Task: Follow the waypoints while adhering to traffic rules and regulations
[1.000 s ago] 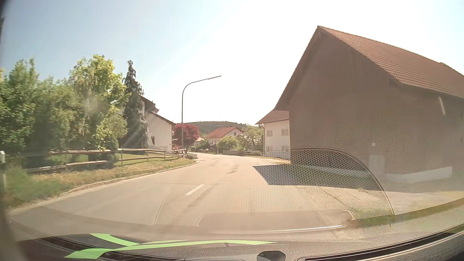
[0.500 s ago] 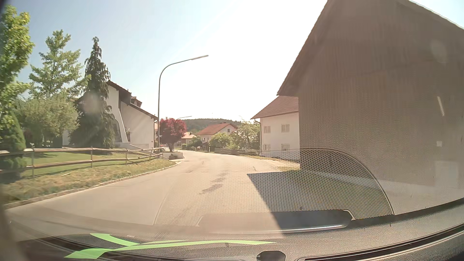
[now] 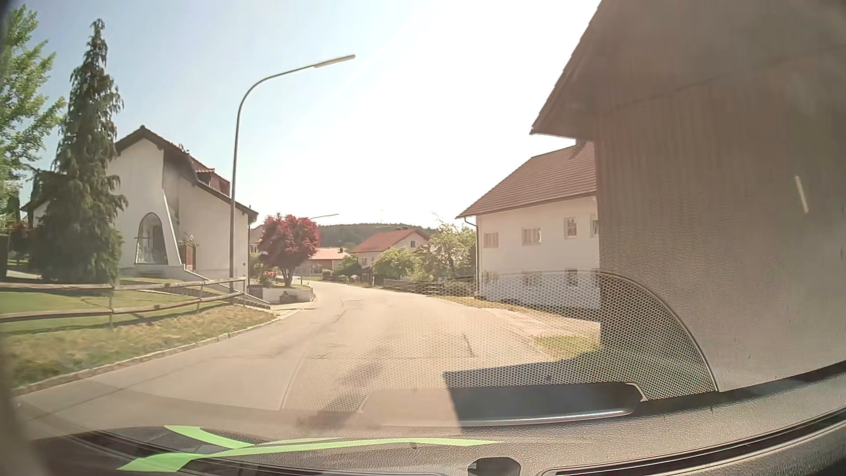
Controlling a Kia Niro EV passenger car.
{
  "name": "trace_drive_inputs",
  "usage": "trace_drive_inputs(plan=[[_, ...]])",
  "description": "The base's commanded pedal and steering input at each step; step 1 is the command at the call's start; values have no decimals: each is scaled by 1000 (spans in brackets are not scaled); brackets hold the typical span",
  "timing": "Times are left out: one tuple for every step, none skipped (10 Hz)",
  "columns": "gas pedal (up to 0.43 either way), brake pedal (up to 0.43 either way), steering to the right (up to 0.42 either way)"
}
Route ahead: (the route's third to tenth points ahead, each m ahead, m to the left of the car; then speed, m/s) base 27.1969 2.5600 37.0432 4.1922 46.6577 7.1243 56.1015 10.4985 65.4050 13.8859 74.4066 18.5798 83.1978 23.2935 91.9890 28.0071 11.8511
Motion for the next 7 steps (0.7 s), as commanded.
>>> trace_drive_inputs(plan=[[150, 0, -9], [150, 0, -16], [150, 0, -22], [150, 0, -28], [150, 0, -31], [150, 0, -31], [150, 0, -31]])
